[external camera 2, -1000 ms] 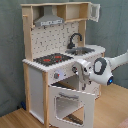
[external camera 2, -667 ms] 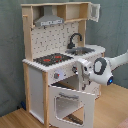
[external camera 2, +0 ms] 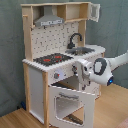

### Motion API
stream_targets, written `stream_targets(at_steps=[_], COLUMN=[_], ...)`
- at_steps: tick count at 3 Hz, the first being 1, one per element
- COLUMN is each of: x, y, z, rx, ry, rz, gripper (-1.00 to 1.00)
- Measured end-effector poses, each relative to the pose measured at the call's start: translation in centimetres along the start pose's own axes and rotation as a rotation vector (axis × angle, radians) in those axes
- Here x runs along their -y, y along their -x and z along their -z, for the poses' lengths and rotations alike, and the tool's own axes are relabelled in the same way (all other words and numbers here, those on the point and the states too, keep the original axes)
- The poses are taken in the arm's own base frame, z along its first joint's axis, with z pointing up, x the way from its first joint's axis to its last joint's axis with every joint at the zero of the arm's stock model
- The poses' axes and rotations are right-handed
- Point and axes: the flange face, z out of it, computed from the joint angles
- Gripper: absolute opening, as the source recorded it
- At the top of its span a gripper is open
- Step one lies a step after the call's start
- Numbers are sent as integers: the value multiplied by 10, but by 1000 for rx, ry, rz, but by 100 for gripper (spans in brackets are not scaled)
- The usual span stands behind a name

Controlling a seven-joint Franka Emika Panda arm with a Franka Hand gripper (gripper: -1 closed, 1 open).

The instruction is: Play with the kitchen

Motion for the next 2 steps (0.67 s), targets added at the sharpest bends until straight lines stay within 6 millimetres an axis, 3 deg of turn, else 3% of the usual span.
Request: stream_targets(at_steps=[1,2], x=[26,32], y=[-32,-53], z=[35,57], rx=[-103,-134], ry=[-27,-18], rz=[36,-22], gripper=[100,100])
